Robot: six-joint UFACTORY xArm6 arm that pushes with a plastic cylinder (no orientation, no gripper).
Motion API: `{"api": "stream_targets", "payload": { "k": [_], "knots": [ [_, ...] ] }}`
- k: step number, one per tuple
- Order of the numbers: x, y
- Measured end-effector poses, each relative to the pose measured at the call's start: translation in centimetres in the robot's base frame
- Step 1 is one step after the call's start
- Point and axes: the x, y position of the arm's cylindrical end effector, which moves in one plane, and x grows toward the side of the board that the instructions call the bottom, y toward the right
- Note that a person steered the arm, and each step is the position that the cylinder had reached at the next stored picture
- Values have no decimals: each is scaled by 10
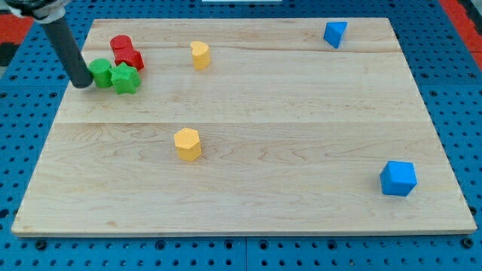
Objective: Push the group of blocks a bit up
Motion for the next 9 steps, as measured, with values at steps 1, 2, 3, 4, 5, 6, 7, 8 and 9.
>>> {"api": "stream_targets", "payload": {
  "k": [1, 2, 3, 4, 5, 6, 7, 8, 9],
  "knots": [
    [-6, -4],
    [19, -14],
    [53, 13],
    [52, 40],
    [52, 64],
    [46, 83],
    [23, 83],
    [10, 83],
    [6, 83]
  ]
}}
